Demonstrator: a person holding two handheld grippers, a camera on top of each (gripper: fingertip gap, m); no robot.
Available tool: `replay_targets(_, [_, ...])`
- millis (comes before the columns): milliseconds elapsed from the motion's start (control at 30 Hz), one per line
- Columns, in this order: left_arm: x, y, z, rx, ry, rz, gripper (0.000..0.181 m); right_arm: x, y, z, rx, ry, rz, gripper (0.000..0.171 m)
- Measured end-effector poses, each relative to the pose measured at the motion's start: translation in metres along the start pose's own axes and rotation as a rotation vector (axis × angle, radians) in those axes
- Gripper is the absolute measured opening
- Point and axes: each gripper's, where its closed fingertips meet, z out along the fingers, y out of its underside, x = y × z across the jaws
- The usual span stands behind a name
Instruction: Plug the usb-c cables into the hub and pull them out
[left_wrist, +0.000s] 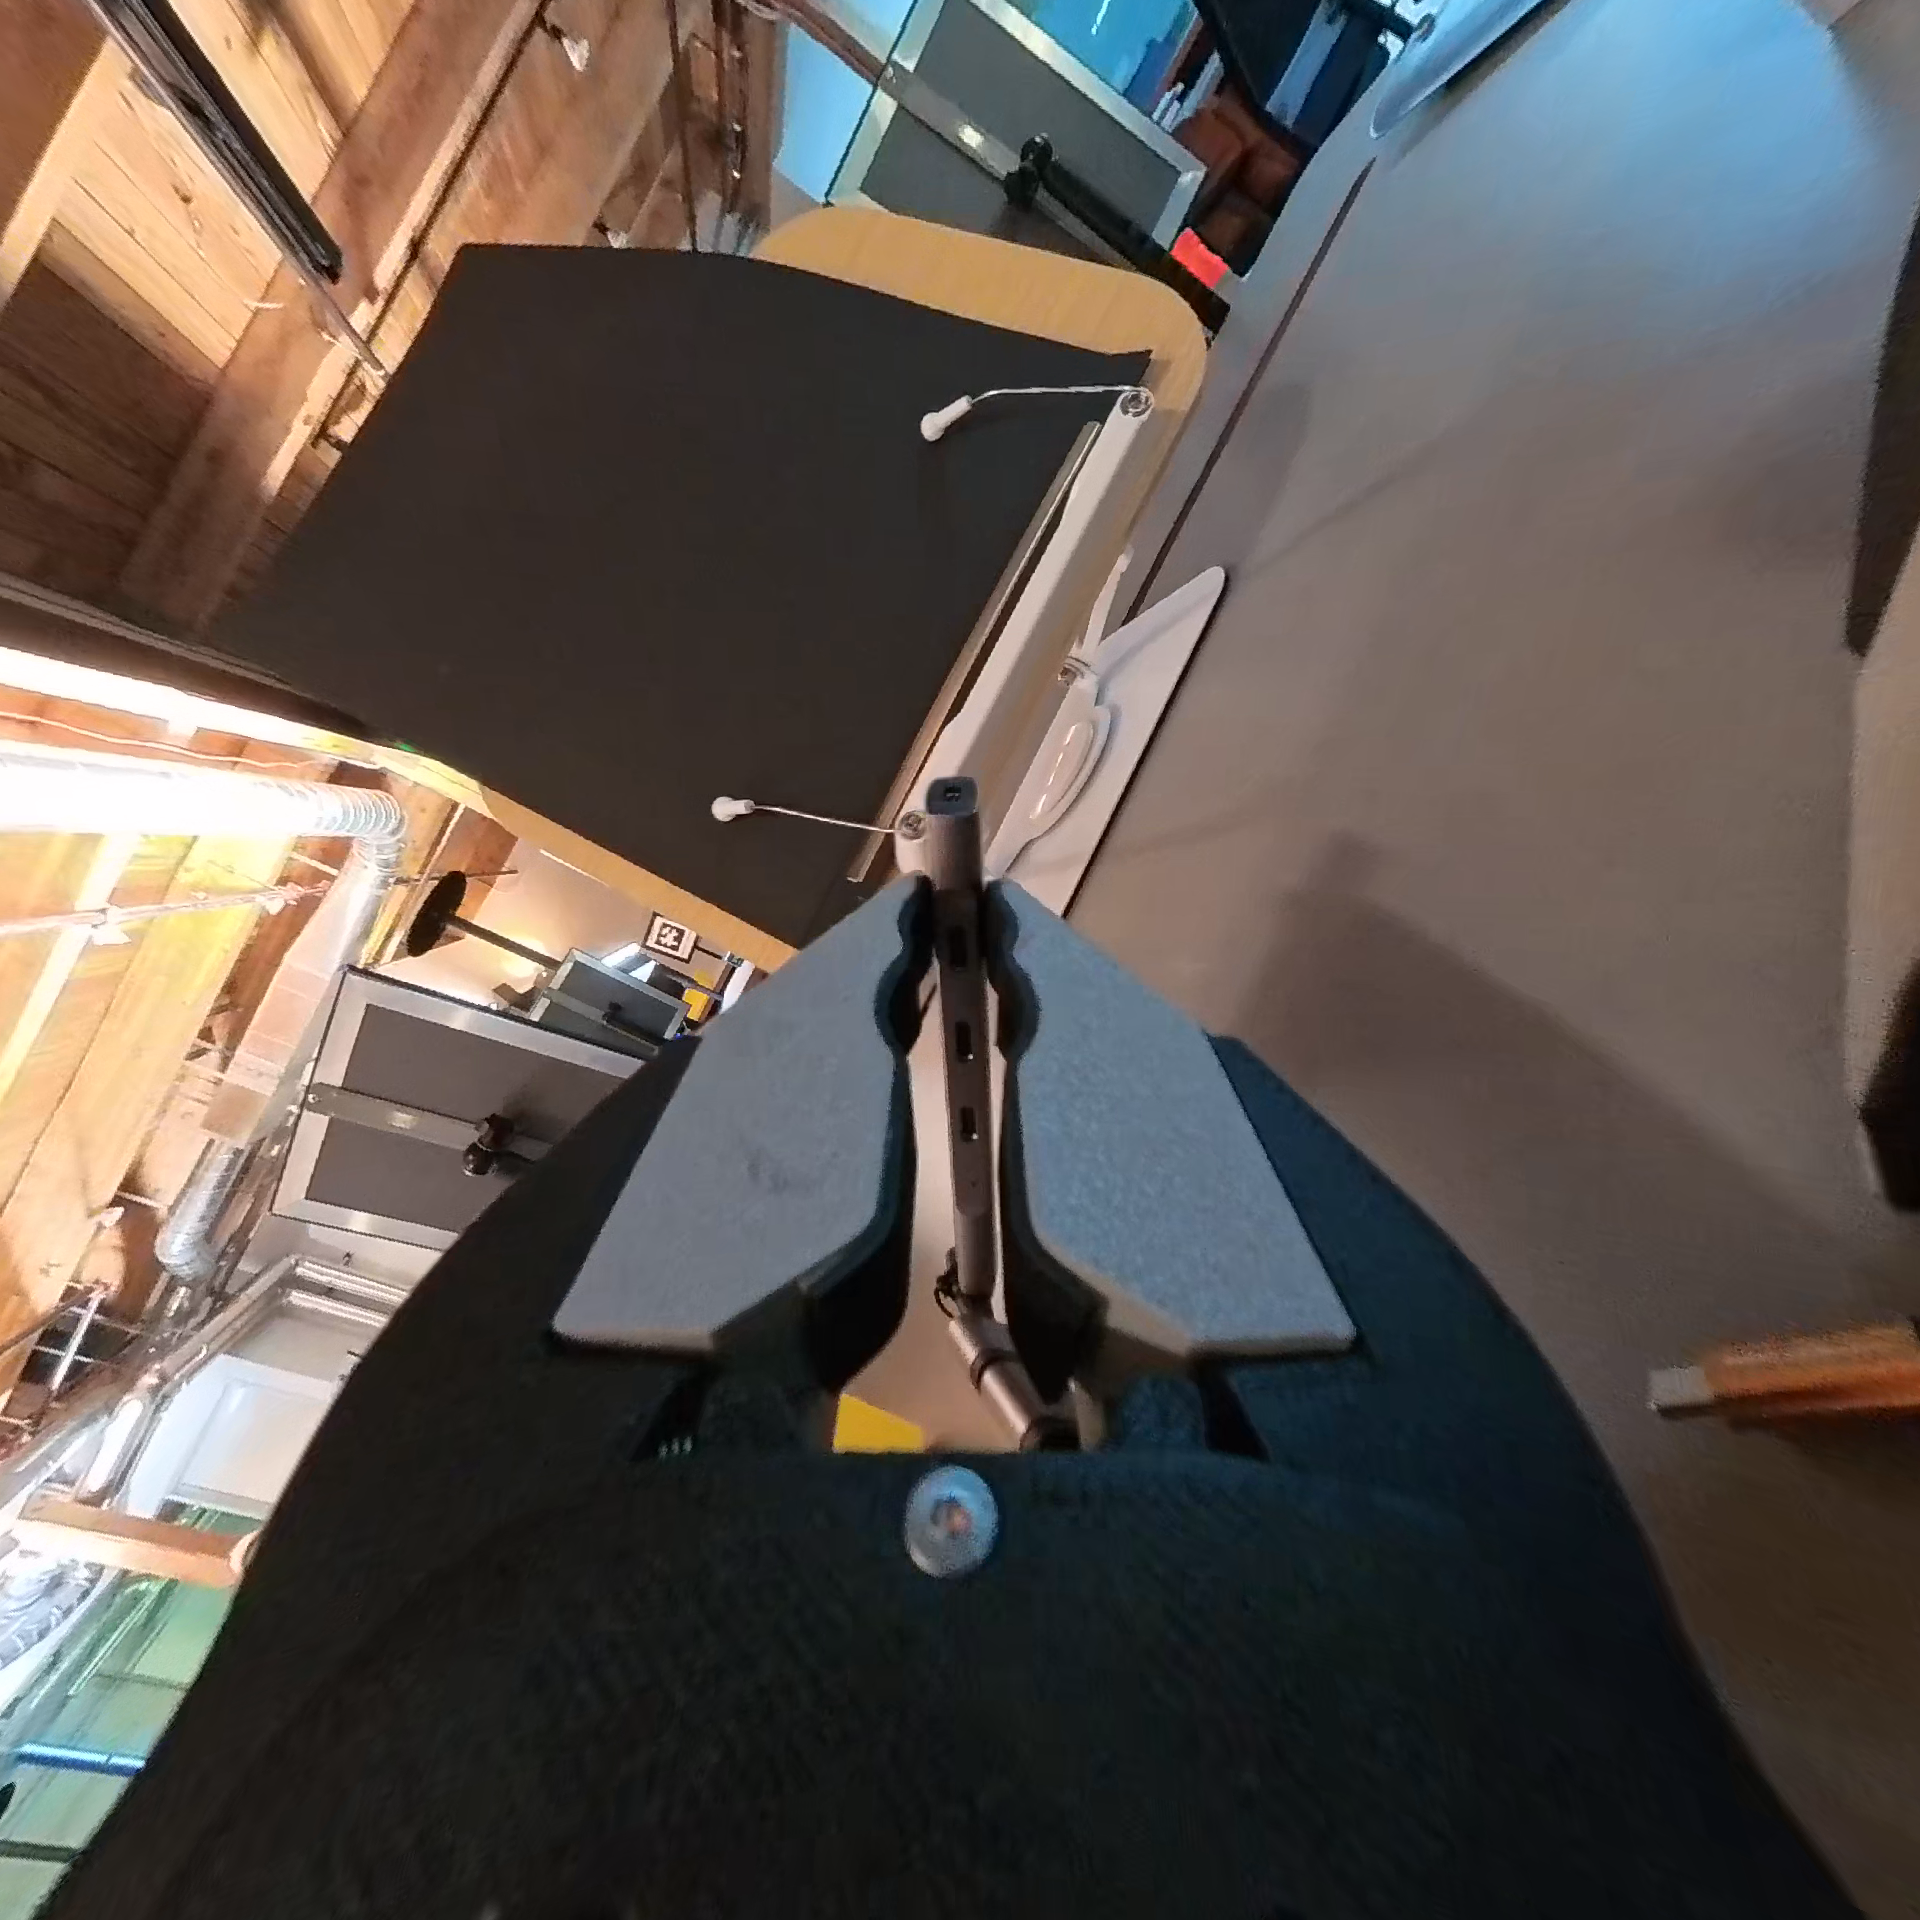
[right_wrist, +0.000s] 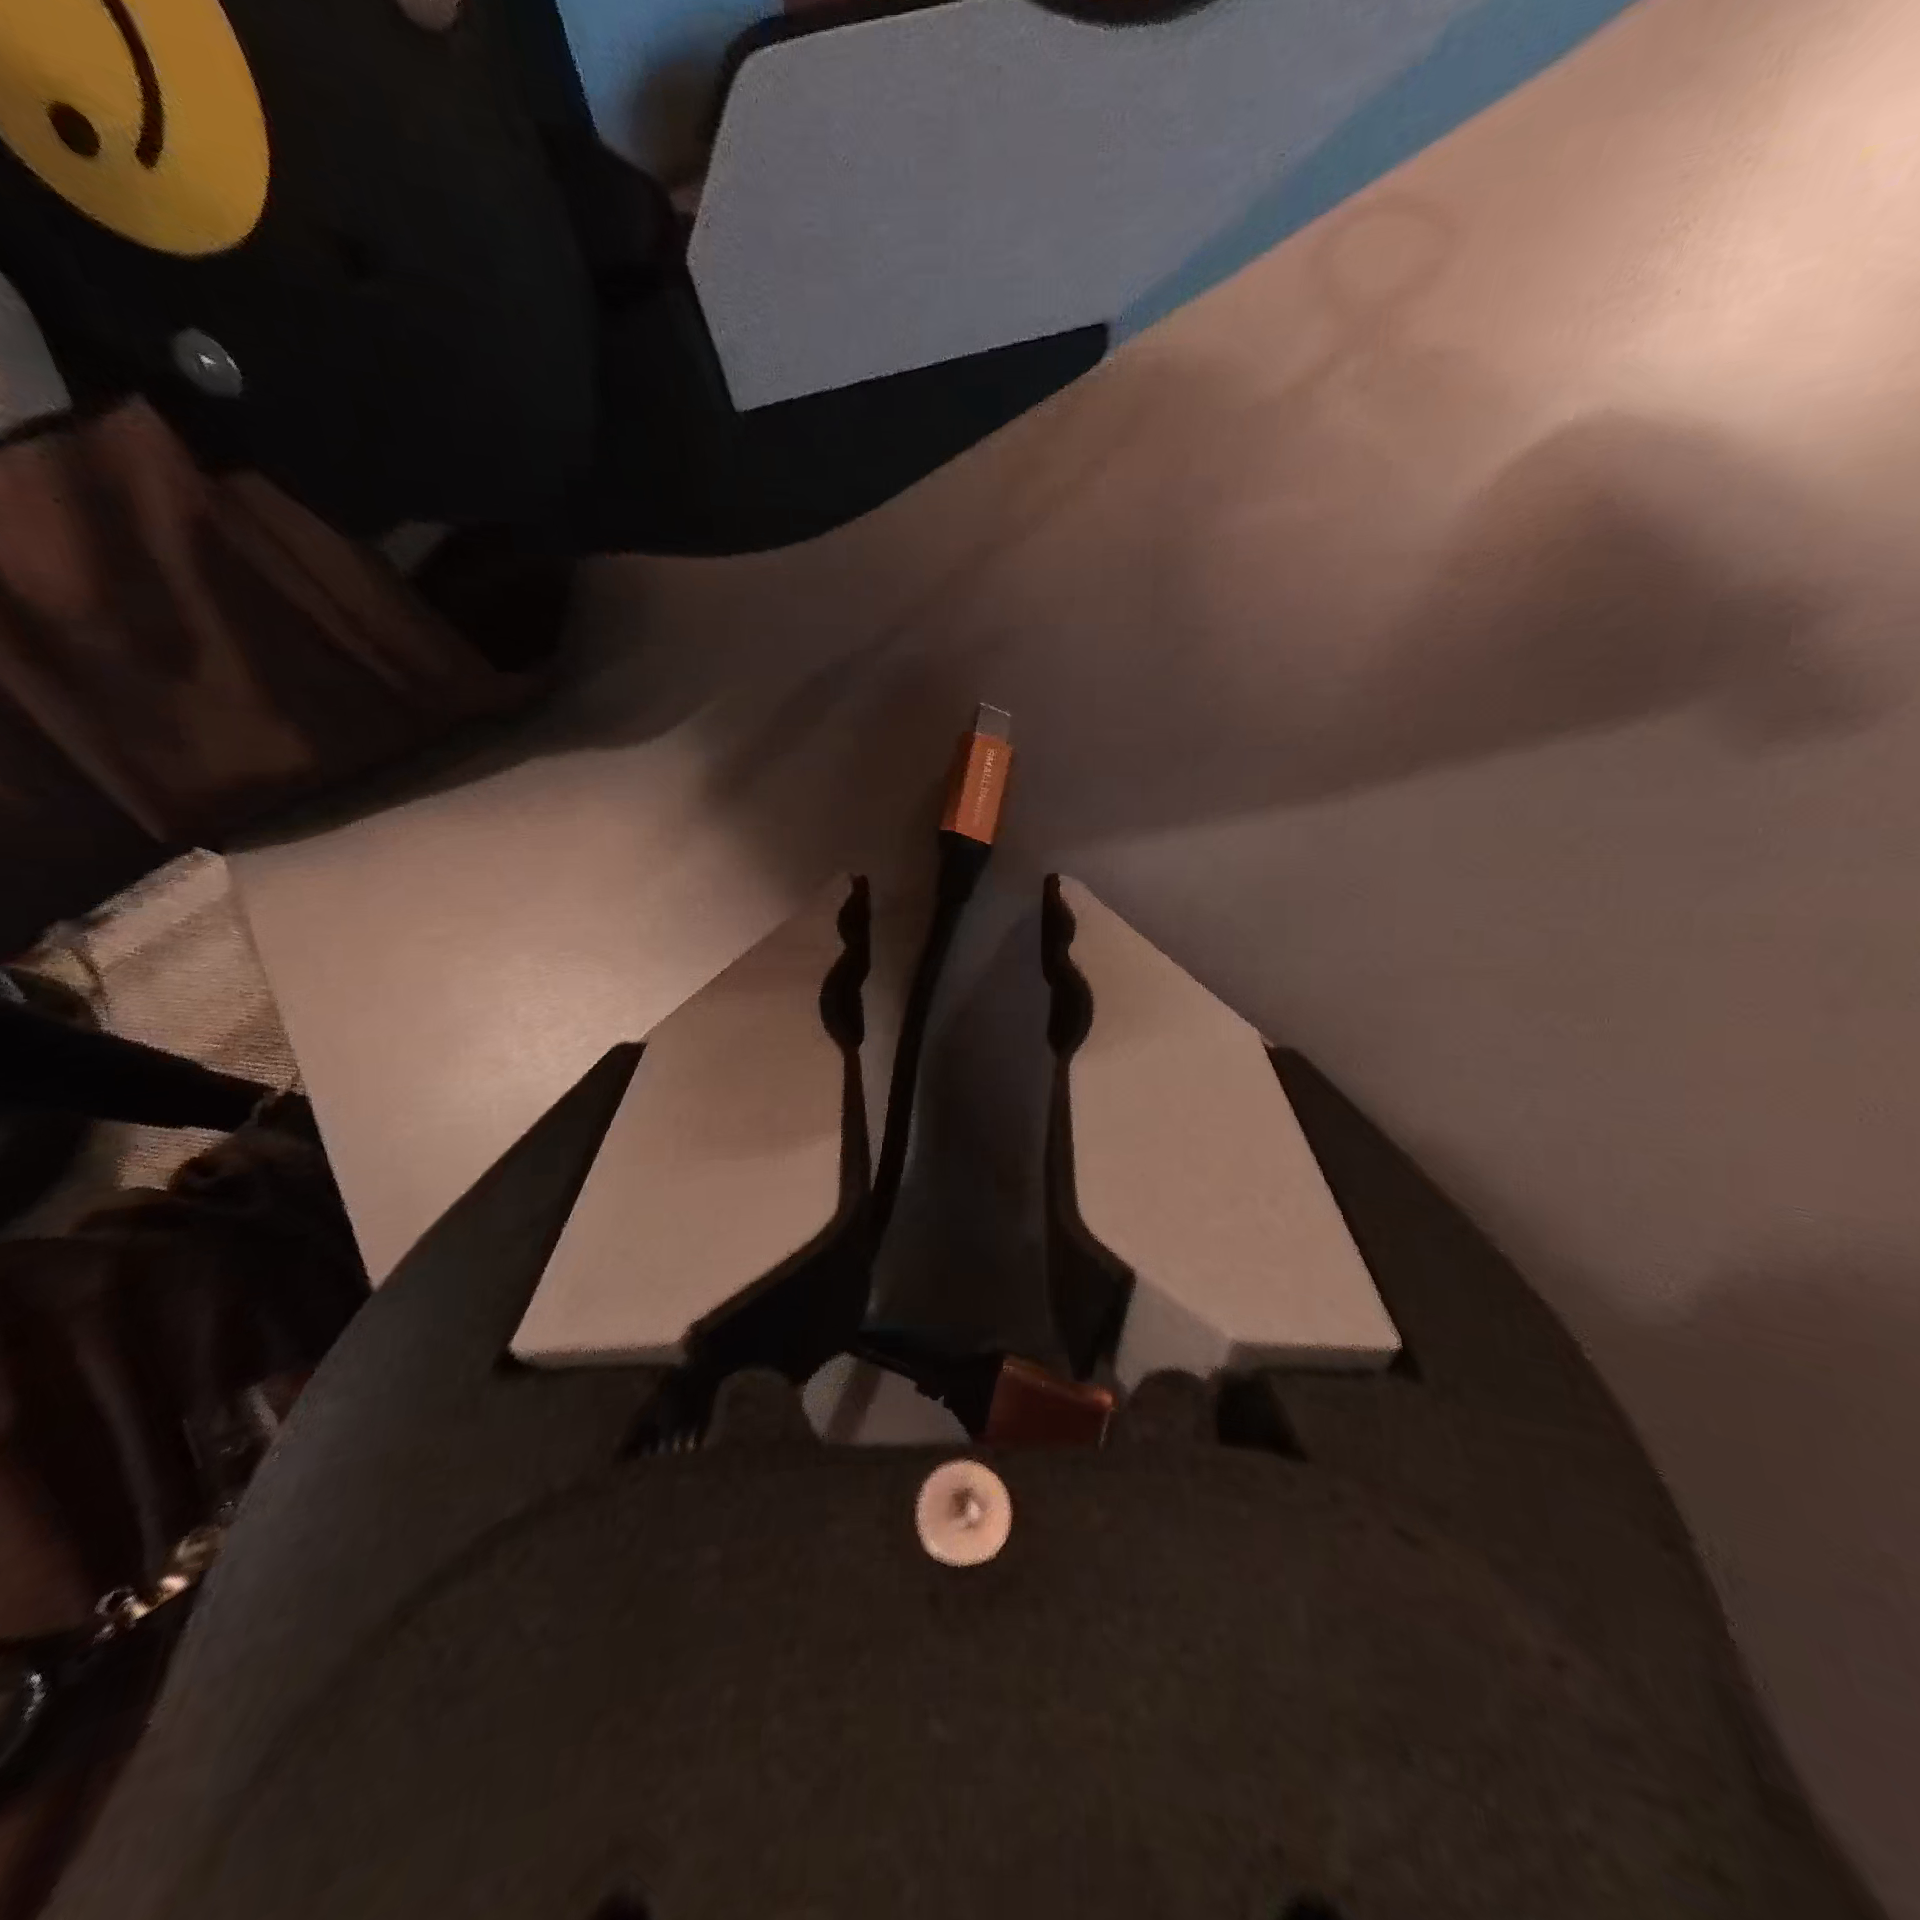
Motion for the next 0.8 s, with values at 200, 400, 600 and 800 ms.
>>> replay_targets(200, [0.002,-0.002,0.0,0.006,0.011,-0.014,0.007,0.0,-0.002,-0.001,0.012,-0.057,0.058,0.031])
replay_targets(400, [0.001,-0.002,0.001,-0.006,-0.002,0.0,0.007,0.005,-0.003,0.004,0.004,-0.014,0.049,0.023])
replay_targets(600, [0.005,-0.001,0.002,-0.012,0.007,0.007,0.007,0.002,-0.004,0.008,-0.011,0.009,-0.003,0.013])
replay_targets(800, [0.01,0.001,0.002,-0.018,0.02,0.034,0.007,0.005,-0.006,0.001,0.01,0.081,-0.143,0.005])
